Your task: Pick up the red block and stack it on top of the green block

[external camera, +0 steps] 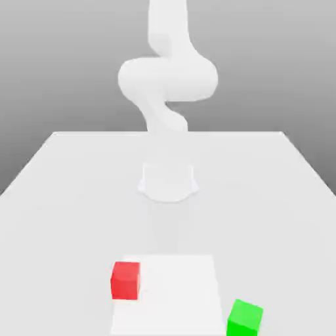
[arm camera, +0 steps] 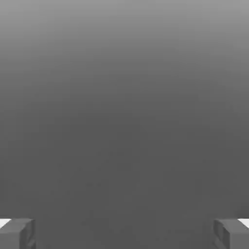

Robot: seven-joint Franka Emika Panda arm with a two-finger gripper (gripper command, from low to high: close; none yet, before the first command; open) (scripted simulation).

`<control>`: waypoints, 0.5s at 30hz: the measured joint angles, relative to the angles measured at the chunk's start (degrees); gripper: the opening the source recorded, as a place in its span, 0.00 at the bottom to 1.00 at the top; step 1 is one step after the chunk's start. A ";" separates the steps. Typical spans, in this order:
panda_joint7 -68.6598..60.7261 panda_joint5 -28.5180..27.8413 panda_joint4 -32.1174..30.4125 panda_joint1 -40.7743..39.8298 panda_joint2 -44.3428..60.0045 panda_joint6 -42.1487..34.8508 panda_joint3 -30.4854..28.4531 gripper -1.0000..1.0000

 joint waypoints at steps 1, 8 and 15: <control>-0.27 -0.21 -1.05 -0.20 2.29 1.23 -0.29 0.50; -2.33 -1.09 -7.84 -1.46 17.01 9.11 -2.49 0.50; -5.23 -0.73 -14.54 -2.63 31.55 16.87 -4.87 0.50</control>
